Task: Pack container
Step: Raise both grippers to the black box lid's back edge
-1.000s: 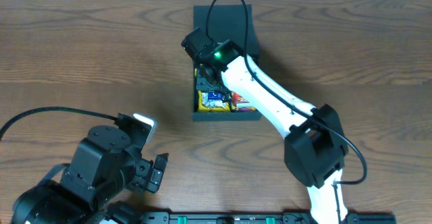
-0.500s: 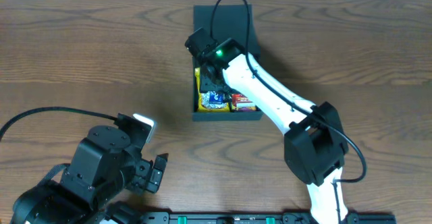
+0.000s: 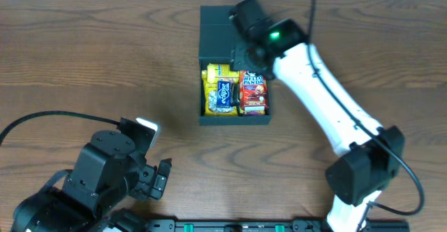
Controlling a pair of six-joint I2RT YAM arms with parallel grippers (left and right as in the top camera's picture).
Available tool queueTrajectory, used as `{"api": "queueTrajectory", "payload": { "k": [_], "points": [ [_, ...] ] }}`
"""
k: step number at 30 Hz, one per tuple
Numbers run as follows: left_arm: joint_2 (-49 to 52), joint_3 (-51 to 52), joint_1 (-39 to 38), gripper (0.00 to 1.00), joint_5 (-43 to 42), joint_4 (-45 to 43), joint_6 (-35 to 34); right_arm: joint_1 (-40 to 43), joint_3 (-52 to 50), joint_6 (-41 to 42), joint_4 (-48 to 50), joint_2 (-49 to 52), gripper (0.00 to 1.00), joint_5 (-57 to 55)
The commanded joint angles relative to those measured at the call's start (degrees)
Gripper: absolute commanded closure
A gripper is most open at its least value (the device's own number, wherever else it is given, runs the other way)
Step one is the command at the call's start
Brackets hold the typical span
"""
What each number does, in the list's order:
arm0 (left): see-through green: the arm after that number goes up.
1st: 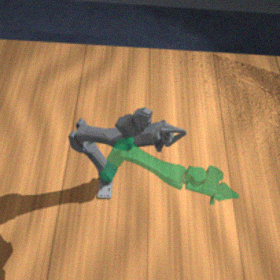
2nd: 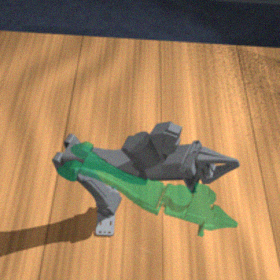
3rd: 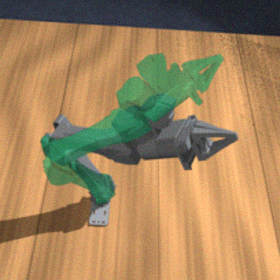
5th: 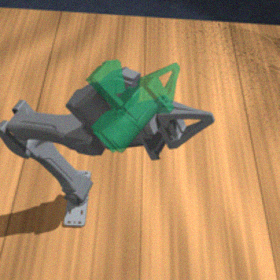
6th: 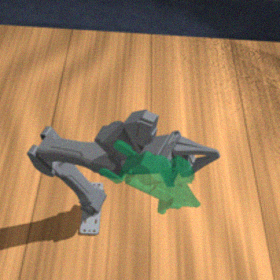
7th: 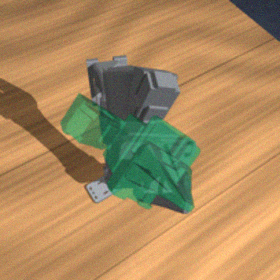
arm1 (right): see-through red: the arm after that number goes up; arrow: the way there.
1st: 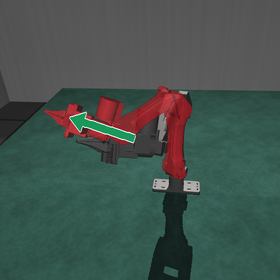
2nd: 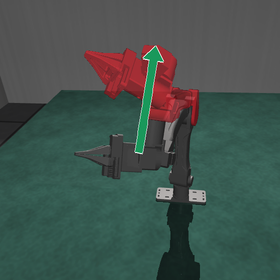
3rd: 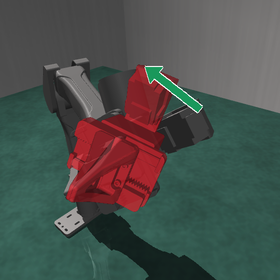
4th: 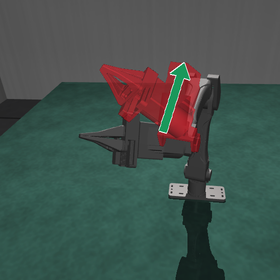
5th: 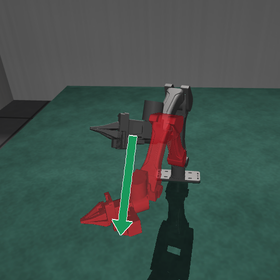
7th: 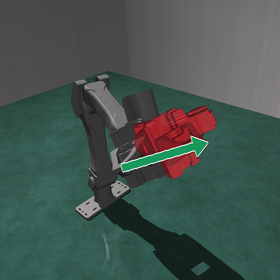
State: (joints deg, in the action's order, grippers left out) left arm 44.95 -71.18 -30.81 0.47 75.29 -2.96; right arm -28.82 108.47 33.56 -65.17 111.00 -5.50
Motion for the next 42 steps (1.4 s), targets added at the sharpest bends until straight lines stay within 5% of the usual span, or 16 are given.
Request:
{"api": "queueTrajectory", "payload": {
  "k": [1,7,15,21,23,32,42],
  "points": [
    [0.00,-0.24,0.09,0.05,1.60,-1.38,0.39,3.85,0.13,-5.64,-0.31,-0.04,0.19,3.23],
    [0.00,-0.24,0.09,0.05,2.36,-5.44,0.61,10.47,-2.29,-11.08,3.69,0.02,0.34,4.57],
    [4.22,-0.11,0.11,0.09,7.04,-23.63,1.25,17.42,-4.02,-17.27,13.66,1.64,0.98,12.09],
    [18.49,-0.13,2.84,0.80,9.51,-36.24,1.09,19.91,-4.02,-23.23,21.03,2.95,0.98,13.49],
    [23.98,-0.13,4.83,0.94,6.14,-40.92,0.94,20.63,-4.02,-26.03,23.19,3.13,0.98,14.99],
    [45.11,-0.39,20.02,0.94,-18.97,-60.65,-9.84,24.94,-4.02,-27.02,23.87,6.14,0.98,21.79],
    [69.05,-9.25,29.68,0.94,-38.38,-66.40,-26.60,26.64,-4.02,-22.53,27.39,16.20,0.98,36.13]
  ]
}}
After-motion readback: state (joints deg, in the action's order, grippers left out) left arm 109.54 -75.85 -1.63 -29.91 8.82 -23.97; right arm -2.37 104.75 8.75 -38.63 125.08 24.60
